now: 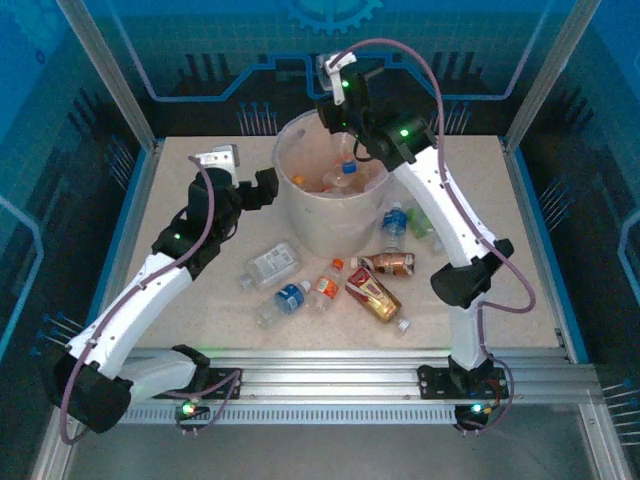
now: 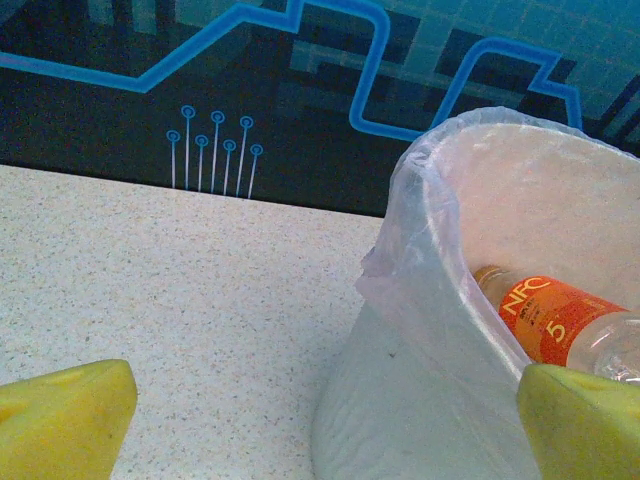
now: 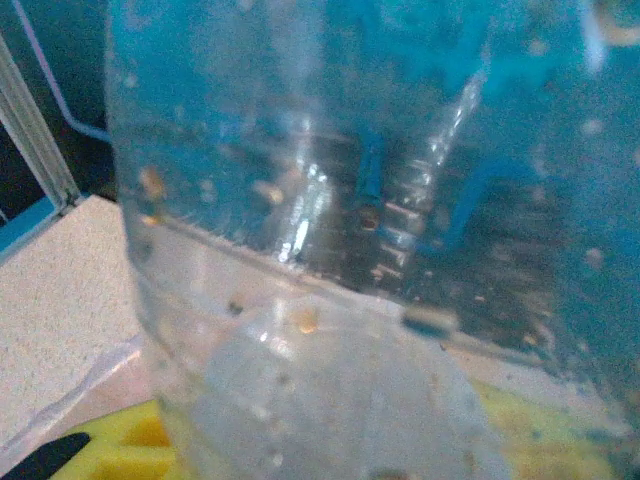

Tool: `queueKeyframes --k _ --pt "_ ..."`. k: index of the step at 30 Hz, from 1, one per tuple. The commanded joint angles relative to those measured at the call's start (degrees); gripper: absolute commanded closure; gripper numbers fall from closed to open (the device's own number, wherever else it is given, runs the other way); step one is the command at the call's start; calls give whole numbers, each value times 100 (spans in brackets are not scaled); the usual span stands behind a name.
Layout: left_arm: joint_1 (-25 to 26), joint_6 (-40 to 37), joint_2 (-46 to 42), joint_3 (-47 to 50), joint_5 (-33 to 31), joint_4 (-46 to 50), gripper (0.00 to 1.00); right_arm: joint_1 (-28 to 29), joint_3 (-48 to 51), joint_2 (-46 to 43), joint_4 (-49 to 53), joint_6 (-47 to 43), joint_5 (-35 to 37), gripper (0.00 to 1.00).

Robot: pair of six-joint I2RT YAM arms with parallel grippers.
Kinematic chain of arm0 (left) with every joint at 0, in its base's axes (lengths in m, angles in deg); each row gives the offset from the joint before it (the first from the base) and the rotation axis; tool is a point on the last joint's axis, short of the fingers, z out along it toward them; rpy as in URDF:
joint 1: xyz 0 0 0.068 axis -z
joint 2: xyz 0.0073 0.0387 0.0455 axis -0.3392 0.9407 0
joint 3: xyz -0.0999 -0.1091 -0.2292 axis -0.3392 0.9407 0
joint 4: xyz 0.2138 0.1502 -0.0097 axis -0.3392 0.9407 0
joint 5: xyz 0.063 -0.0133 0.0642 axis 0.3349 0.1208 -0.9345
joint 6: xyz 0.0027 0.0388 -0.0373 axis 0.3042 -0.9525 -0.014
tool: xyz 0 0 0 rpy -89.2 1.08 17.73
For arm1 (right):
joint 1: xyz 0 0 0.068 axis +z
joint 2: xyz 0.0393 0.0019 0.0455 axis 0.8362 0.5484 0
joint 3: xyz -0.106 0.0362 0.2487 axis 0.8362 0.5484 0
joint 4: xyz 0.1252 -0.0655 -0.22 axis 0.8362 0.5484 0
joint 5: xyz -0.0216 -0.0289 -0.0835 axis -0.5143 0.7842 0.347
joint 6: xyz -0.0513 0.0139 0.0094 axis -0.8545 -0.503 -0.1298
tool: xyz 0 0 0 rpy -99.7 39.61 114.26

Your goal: Put the plastic bottles in the bin

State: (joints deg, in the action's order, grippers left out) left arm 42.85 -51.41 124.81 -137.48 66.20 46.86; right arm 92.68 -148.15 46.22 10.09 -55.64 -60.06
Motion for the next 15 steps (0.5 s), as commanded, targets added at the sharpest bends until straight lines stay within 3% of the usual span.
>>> queueKeyframes --k 1,15 --pt "-35 96 -119 13 7 -44 1 -40 -222 223 114 35 -293 62" --pt "-105 -4 201 -174 -48 11 1 -338 228 614 530 191 -780 61"
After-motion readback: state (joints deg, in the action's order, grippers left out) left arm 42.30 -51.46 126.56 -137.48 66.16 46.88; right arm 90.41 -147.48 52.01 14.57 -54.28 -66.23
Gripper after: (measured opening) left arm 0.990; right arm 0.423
